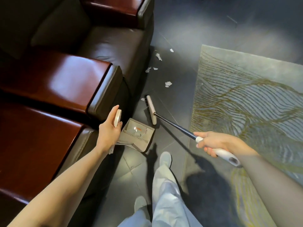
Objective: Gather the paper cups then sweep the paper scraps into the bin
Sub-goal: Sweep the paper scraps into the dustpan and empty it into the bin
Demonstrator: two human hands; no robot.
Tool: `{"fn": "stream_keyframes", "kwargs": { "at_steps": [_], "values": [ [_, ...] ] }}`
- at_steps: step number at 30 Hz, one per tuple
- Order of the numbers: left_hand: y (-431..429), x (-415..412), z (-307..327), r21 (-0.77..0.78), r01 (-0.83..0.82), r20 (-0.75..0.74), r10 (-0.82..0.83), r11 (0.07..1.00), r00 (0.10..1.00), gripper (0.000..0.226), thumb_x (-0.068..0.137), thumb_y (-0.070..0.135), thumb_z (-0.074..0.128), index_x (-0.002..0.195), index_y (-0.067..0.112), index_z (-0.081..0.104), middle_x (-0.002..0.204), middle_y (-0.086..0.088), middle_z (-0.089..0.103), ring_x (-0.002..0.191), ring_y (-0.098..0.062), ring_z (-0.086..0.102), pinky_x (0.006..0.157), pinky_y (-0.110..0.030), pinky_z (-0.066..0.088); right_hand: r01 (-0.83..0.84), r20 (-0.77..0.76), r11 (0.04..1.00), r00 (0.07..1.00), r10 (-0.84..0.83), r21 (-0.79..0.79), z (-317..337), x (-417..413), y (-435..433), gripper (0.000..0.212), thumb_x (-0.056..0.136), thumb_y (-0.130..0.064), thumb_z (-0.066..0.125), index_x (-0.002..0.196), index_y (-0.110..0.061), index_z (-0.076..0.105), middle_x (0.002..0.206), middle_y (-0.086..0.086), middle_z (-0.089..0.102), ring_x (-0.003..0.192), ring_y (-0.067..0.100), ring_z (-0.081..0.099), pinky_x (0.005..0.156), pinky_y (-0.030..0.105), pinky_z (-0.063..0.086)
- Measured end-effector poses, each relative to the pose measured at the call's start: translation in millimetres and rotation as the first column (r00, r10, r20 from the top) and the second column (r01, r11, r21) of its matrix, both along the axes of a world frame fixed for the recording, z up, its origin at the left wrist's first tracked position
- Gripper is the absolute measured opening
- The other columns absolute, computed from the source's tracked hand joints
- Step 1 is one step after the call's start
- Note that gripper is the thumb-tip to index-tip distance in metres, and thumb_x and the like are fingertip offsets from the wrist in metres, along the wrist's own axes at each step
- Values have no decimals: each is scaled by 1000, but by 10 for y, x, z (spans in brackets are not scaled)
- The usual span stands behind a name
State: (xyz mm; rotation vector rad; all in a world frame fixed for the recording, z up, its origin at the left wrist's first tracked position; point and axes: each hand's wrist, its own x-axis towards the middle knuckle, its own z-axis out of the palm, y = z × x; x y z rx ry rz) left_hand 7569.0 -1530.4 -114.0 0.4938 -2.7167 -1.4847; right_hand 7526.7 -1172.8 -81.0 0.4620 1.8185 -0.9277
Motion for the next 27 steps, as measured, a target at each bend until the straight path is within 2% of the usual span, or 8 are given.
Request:
{"fn": "stream_keyframes", "kwargs": {
  "at_steps": [3,5,8,11,14,21,25,27],
  "values": [
    [-39,-506,-63,-26,-29,1,29,999,1000,68,96,12,56,142,54,28,131,4,51,88,-2,56,59,-7,40,74,-39,997,996,-75,-36,-177,-632,-81,70,94,5,46,152,-25,21,45,2,36,29,10,31,31,15,25],
    [-61,-872,-131,-40,-70,-5,70,997,998,67,95,12,57,141,54,31,137,-1,52,85,5,55,57,-3,40,37,-89,998,995,-41,-50,-279,-1099,-147,70,93,3,47,153,-20,18,46,5,38,29,12,35,31,18,27],
    [-105,-1438,-158,-62,-105,-20,104,993,994,65,93,10,60,139,51,37,133,2,56,79,19,53,61,5,35,-13,-141,999,990,6,-51,-391,-1776,-243,69,92,-1,49,152,-17,18,42,6,43,29,12,39,33,18,32],
    [-171,-1909,-177,-103,-95,-12,94,990,996,66,91,9,62,140,46,40,136,2,55,99,3,56,67,8,32,12,-148,999,989,-20,-52,-538,-2384,-352,70,91,-2,49,152,-21,20,38,3,43,29,13,38,34,19,32],
    [-247,-2266,-213,-113,-151,-13,150,982,989,66,89,7,64,139,45,43,136,2,55,107,-9,56,69,10,29,23,-131,998,991,-30,-56,-702,-2840,-531,71,91,0,48,152,-23,21,37,2,42,29,13,36,34,19,32],
    [-433,-2778,-232,-81,-173,10,174,982,985,66,90,6,63,140,44,43,136,6,54,112,-8,52,70,8,31,64,54,996,997,-61,-58,-1036,-3274,-958,70,92,-3,46,150,-35,24,40,-1,46,35,9,35,36,19,34],
    [-429,-2931,-190,-41,-127,30,128,991,991,66,91,4,62,142,40,41,142,3,49,119,-5,44,75,8,29,14,168,999,986,-7,-38,-855,-3183,-987,69,94,-3,44,149,-38,24,40,-2,46,36,8,34,35,18,34],
    [-371,-3008,-147,-18,-101,40,102,995,994,65,91,4,60,143,39,40,144,1,48,117,-5,48,74,6,32,-20,215,999,976,27,-32,-674,-3144,-899,67,95,-2,44,149,-37,24,39,-3,43,35,7,33,34,17,32]
  ]
}}
